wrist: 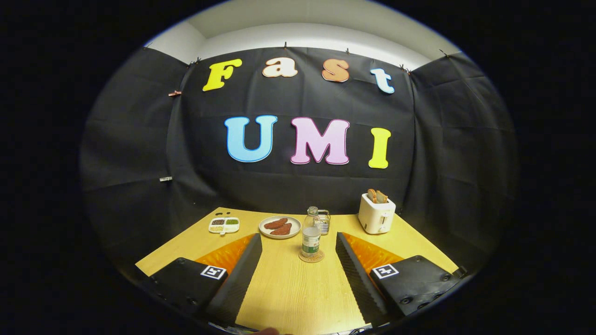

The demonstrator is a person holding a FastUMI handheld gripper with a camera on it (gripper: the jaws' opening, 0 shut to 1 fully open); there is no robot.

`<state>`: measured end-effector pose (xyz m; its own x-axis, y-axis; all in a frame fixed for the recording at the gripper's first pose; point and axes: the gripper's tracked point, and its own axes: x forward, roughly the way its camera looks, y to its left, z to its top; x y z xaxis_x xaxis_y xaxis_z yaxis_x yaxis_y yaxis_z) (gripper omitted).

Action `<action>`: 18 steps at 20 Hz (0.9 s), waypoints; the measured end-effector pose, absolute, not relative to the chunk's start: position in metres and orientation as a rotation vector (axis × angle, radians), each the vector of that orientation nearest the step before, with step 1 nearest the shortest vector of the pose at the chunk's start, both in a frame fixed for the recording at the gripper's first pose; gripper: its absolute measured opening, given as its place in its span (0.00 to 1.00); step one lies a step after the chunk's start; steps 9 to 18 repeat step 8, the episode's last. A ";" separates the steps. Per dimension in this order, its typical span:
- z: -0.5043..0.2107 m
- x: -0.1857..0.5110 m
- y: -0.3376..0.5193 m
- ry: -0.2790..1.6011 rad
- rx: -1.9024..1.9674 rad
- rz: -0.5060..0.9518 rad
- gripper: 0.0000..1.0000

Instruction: Take the bottle from table, then pour the juice into the cup, finally place the bottle on the coaster

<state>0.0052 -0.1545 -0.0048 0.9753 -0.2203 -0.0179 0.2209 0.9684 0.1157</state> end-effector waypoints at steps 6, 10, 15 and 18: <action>0.000 0.003 -0.127 -0.007 0.094 -0.196 0.97; -0.003 0.001 -0.123 -0.003 0.095 -0.199 0.98; -0.003 0.001 -0.123 -0.003 0.095 -0.199 0.98; -0.003 0.001 -0.123 -0.003 0.095 -0.199 0.98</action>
